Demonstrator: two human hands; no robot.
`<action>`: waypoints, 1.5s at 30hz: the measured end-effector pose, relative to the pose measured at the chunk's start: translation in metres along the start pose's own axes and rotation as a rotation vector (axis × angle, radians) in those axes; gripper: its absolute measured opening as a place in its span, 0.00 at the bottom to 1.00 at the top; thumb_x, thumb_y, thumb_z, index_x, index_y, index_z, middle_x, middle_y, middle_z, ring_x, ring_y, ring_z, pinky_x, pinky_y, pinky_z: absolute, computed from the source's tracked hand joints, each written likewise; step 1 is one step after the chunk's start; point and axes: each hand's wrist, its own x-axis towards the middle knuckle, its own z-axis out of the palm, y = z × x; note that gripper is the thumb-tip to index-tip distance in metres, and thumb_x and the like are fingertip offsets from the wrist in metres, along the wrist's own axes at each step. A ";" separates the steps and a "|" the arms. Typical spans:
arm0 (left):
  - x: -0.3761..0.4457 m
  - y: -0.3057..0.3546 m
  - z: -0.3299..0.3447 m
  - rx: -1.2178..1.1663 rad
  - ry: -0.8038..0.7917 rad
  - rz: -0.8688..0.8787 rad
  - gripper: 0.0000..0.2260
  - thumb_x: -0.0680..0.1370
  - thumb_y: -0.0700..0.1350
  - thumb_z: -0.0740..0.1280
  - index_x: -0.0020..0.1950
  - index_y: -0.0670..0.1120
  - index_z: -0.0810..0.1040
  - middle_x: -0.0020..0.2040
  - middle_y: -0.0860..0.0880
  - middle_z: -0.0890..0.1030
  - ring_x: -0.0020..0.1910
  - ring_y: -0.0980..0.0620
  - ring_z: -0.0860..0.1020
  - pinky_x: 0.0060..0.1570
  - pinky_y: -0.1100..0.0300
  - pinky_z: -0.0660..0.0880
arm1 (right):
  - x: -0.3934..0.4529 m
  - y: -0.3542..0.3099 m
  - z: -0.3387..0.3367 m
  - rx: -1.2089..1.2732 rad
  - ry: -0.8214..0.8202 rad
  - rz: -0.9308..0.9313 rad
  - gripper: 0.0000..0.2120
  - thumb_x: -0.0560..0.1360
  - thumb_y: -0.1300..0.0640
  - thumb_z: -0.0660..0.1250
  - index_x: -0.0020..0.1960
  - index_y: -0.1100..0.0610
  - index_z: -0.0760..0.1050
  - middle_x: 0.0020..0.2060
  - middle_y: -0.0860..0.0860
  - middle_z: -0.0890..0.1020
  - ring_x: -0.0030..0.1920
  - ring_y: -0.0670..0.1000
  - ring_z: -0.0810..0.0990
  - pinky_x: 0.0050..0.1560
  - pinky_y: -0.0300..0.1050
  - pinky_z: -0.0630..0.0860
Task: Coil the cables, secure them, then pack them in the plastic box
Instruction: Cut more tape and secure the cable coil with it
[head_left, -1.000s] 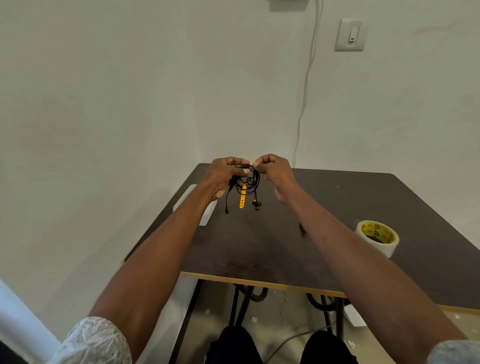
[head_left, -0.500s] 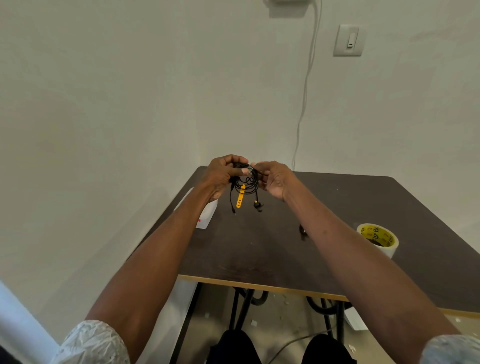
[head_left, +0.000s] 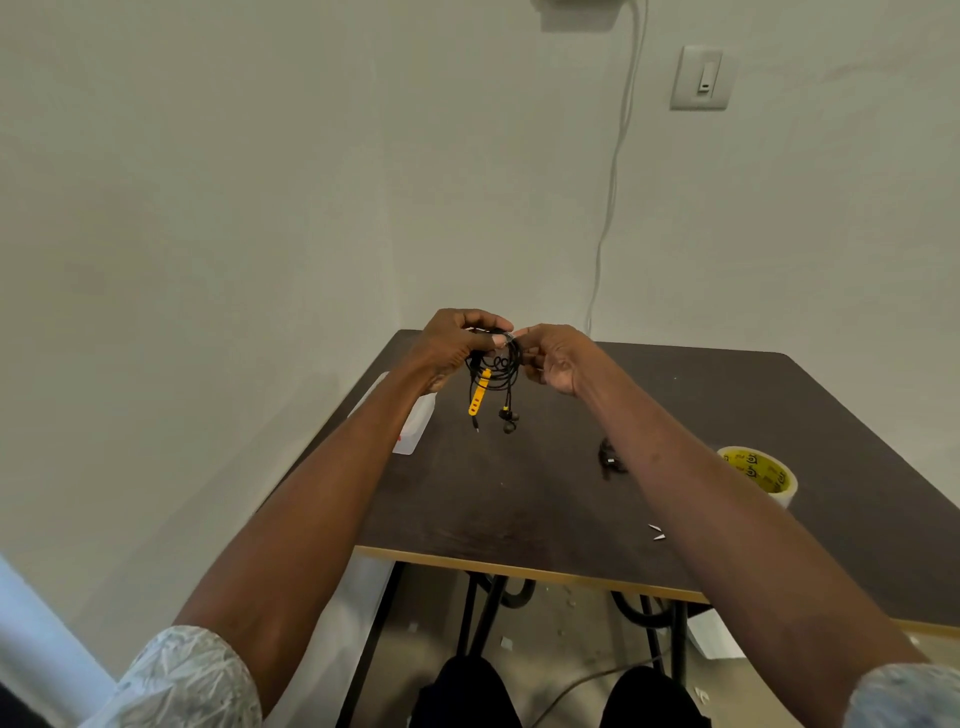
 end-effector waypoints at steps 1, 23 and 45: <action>0.001 0.000 0.000 -0.006 0.013 0.000 0.08 0.74 0.31 0.69 0.51 0.38 0.82 0.43 0.45 0.82 0.34 0.56 0.80 0.39 0.65 0.76 | 0.002 0.001 0.000 -0.018 0.047 -0.027 0.09 0.71 0.71 0.65 0.37 0.59 0.74 0.30 0.51 0.75 0.29 0.46 0.69 0.31 0.39 0.62; 0.002 0.006 -0.002 -0.128 0.040 -0.050 0.10 0.74 0.29 0.67 0.54 0.37 0.80 0.46 0.43 0.82 0.39 0.51 0.81 0.40 0.61 0.78 | -0.002 -0.008 -0.006 -0.642 0.015 -0.596 0.08 0.70 0.59 0.73 0.47 0.60 0.79 0.34 0.51 0.79 0.35 0.47 0.76 0.39 0.43 0.71; 0.018 0.015 0.013 -0.048 0.042 -0.223 0.10 0.76 0.31 0.64 0.56 0.37 0.78 0.42 0.39 0.80 0.33 0.48 0.78 0.38 0.57 0.80 | 0.005 0.027 0.000 -1.248 0.319 -0.909 0.17 0.76 0.64 0.58 0.64 0.65 0.67 0.35 0.56 0.82 0.35 0.62 0.76 0.46 0.49 0.63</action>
